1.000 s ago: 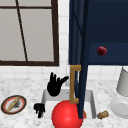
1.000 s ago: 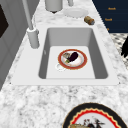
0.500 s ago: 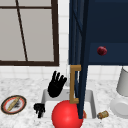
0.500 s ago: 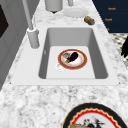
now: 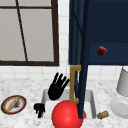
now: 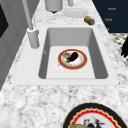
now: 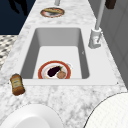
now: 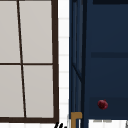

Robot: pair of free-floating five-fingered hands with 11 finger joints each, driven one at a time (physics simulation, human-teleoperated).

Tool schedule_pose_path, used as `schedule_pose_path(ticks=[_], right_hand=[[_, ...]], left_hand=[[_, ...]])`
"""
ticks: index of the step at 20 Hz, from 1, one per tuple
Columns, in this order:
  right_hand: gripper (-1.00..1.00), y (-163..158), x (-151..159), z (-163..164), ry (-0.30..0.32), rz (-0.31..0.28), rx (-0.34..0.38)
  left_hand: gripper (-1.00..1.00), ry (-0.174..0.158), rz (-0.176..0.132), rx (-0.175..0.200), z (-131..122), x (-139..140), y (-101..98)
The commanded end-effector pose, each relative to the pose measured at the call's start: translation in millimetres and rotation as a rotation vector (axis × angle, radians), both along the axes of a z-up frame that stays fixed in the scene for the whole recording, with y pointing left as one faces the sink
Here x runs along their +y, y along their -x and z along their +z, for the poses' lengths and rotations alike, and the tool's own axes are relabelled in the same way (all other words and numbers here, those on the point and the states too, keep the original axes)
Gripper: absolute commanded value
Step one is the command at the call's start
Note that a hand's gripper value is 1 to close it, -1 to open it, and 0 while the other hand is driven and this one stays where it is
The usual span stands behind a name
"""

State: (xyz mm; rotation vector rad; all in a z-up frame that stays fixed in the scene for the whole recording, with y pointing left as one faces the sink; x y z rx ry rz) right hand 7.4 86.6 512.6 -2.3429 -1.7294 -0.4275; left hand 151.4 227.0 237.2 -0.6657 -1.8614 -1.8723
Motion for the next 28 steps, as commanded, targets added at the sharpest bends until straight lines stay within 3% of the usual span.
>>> schedule_pose_path(ticks=[1, 6, 9, 15, 28], right_hand=[[-1.00, 10, 0, 0, -0.051, 0.041, 0.121], [-1.00, 23, 0, -2, -0.062, 0.127, 0.122], [-1.00, 24, 0, -6, -0.032, 0.132, 0.129], [-1.00, 32, 0, -10, -0.030, 0.160, 0.130], [-1.00, -23, -20, -66, 0.004, 0.181, 0.110]], left_hand=[[0.00, 0.000, 0.000, 0.000, 0, 0, 0.0], [0.00, 0.000, 0.000, 0.000, 0, 0, 0.0], [0.00, 0.000, 0.000, 0.000, 0, 0, 0.0], [0.00, 0.000, 0.000, 0.000, 0, 0, 0.0], [0.00, 0.000, 0.000, 0.000, 0, 0, 0.0]])
